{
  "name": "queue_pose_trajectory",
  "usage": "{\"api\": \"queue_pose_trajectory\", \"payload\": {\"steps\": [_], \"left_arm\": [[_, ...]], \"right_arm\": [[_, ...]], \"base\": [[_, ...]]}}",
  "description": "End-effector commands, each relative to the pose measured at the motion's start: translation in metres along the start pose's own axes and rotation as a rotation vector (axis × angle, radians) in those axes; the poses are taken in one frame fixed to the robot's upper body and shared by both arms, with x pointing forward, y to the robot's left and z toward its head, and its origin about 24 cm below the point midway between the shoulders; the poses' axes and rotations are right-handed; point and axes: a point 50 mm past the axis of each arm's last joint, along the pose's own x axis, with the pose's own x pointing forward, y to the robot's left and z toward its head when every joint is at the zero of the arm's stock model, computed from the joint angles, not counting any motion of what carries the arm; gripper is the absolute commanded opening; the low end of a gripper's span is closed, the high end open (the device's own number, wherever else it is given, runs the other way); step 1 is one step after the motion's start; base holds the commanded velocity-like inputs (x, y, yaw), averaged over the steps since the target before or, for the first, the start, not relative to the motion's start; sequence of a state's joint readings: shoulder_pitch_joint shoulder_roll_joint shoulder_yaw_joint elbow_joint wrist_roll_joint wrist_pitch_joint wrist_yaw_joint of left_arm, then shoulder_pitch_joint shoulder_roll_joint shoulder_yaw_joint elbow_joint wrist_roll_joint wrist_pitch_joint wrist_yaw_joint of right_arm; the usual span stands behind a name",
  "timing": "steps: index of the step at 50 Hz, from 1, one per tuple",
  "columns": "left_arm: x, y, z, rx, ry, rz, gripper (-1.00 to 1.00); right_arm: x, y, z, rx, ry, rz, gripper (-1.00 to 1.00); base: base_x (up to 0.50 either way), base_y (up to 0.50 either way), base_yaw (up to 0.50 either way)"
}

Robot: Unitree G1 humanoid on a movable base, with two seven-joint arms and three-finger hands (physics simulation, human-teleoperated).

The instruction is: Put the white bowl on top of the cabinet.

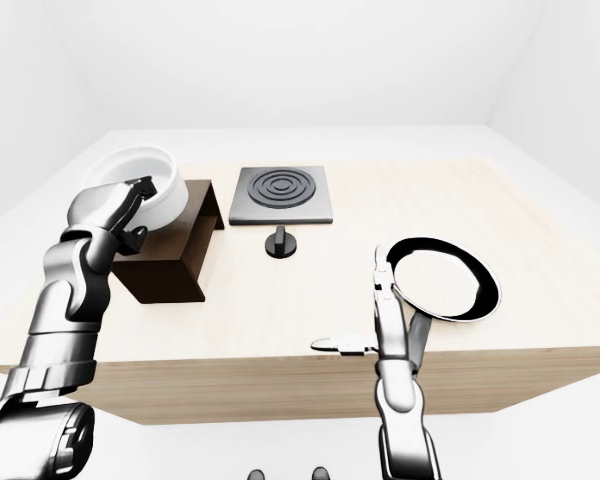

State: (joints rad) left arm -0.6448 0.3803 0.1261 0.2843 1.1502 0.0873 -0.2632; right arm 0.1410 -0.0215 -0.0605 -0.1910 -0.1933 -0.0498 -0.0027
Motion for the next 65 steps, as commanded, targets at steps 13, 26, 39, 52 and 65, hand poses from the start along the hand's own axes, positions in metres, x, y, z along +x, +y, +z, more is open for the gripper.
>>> {"api": "queue_pose_trajectory", "payload": {"steps": [13,26,39,52,65], "left_arm": [[0.012,-0.003,-0.01,-0.069,0.04,0.08,-1.0],[0.017,-0.012,-0.012,-0.109,0.055,0.074,-1.0],[0.02,-0.022,-0.016,-0.127,0.082,0.067,-1.0],[0.021,-0.026,-0.018,-0.138,0.095,0.062,-1.0],[0.023,-0.031,-0.016,-0.161,0.103,0.062,-1.0]], "right_arm": [[-0.001,0.003,-0.002,-0.015,0.0,0.009,1.0],[0.0,0.004,-0.002,-0.019,0.001,0.011,1.0],[0.0,0.004,-0.003,-0.021,0.0,0.01,1.0],[-0.001,0.004,-0.002,-0.024,-0.002,0.012,1.0],[-0.001,0.006,-0.003,-0.027,-0.001,0.015,1.0]], "base": [[0.0,0.0,0.0],[0.0,0.0,0.0],[0.0,0.0,0.0],[0.0,0.0,0.0],[0.0,0.0,-0.01]]}}
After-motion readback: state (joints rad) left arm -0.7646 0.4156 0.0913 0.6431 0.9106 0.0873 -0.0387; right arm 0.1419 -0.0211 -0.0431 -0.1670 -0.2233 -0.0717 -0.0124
